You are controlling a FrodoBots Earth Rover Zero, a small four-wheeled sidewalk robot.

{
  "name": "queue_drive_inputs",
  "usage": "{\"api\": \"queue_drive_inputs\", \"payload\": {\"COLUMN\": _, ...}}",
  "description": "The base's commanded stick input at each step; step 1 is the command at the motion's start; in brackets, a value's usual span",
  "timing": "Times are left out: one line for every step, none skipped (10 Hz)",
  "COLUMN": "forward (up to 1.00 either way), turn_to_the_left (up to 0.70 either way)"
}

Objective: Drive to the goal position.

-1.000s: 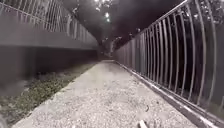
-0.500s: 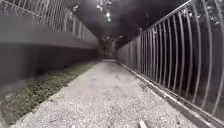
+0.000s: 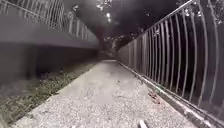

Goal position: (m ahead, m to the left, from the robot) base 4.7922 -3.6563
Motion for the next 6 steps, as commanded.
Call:
{"api": "queue_drive_inputs", "payload": {"forward": 1.0, "turn_to_the_left": 0.0}}
{"api": "queue_drive_inputs", "payload": {"forward": 1.0, "turn_to_the_left": 0.0}}
{"api": "queue_drive_inputs", "payload": {"forward": 1.0, "turn_to_the_left": 0.0}}
{"api": "queue_drive_inputs", "payload": {"forward": 1.0, "turn_to_the_left": 0.0}}
{"api": "queue_drive_inputs", "payload": {"forward": 1.0, "turn_to_the_left": 0.0}}
{"api": "queue_drive_inputs", "payload": {"forward": 1.0, "turn_to_the_left": 0.0}}
